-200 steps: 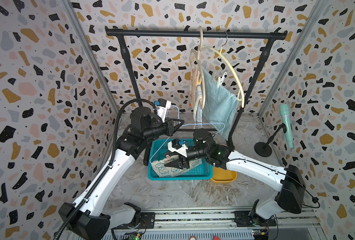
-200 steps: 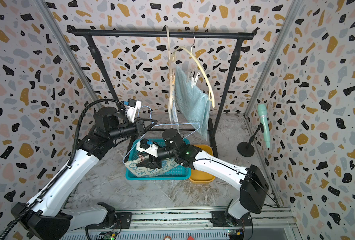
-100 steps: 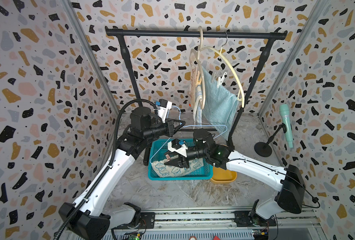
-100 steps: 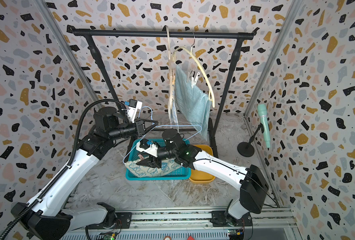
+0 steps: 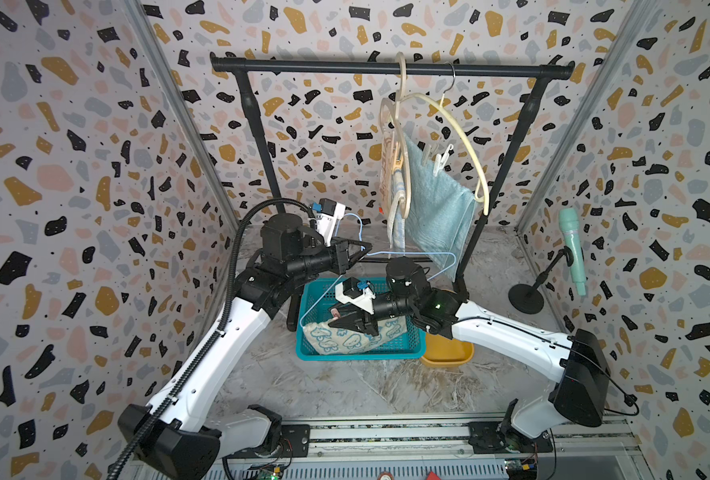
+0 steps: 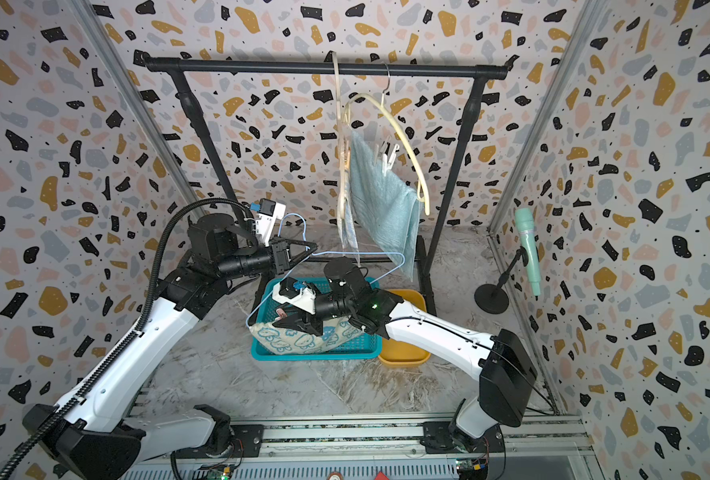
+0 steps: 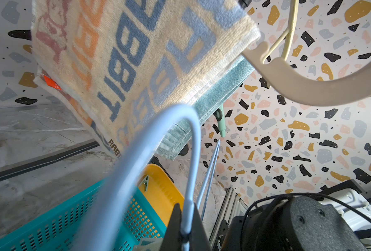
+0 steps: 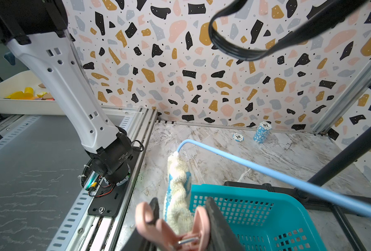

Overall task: Remove the clothespins securing towels to the hanger
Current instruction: Remove the clothespin from the hanger.

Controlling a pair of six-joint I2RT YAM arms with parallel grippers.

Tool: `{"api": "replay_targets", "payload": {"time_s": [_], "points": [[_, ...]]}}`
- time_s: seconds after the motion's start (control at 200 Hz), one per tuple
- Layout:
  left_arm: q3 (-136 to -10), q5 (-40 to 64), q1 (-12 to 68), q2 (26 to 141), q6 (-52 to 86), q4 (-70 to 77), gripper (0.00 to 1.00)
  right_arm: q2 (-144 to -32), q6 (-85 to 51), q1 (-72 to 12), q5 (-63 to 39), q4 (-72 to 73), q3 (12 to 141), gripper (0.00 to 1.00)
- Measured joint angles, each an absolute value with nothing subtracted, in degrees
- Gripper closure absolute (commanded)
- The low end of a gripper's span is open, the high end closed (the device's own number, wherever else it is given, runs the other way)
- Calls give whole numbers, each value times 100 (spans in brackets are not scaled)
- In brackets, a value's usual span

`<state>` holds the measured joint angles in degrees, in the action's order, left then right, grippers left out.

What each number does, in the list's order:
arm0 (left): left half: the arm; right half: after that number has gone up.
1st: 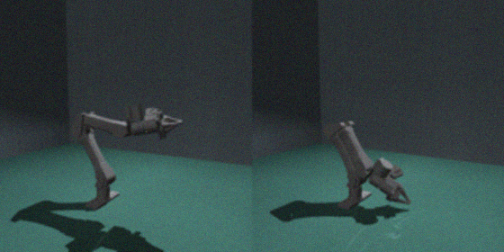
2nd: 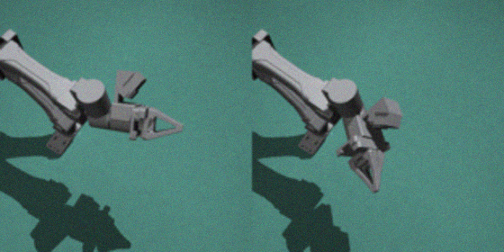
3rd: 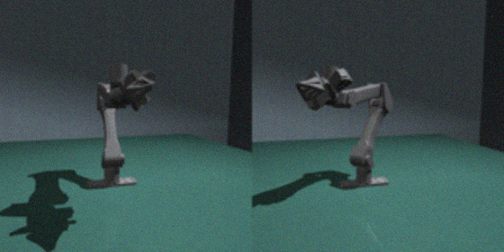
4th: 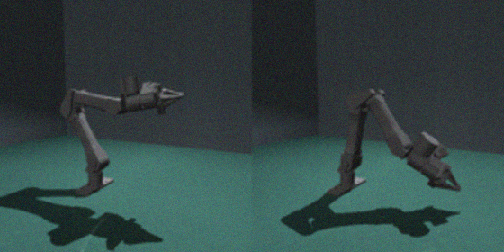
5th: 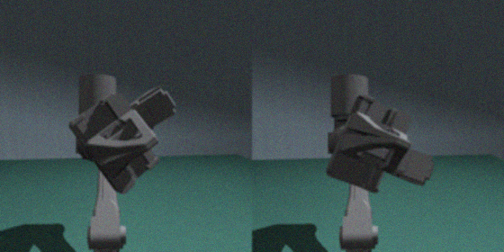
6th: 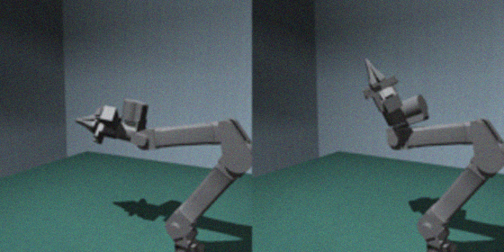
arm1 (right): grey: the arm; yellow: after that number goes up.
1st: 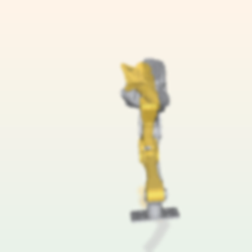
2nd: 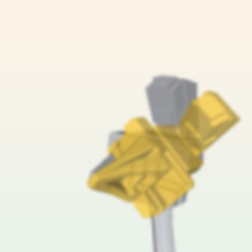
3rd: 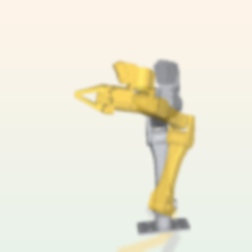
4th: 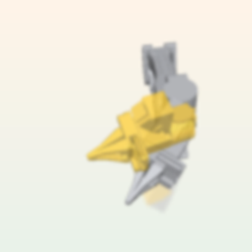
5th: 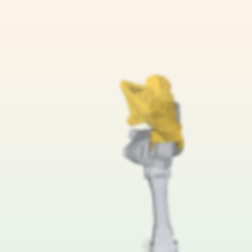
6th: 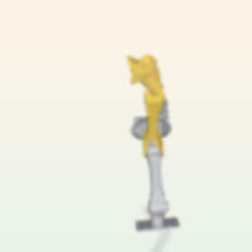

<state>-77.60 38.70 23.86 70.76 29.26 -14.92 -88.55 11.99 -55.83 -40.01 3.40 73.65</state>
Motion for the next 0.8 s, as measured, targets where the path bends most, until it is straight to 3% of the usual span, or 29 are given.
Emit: {"api": "replay_targets", "payload": {"time_s": [0.325,0.491,0.606,0.801], "points": [[-7760,3870,2386,7081,2926,-1494,100,-8855,1210,-5583,-3986,344,7365,76],[-7760,3865,2386,7081,2928,-1492,100,-8855,1208,-5579,-3944,353,7365,87],[-7760,3854,2386,7081,2928,-1492,100,-8855,1208,-5579,-3913,368,7365,100],[-7747,3846,2386,7081,2932,-1490,100,-8855,1188,-5579,-3863,451,7365,100]]}}
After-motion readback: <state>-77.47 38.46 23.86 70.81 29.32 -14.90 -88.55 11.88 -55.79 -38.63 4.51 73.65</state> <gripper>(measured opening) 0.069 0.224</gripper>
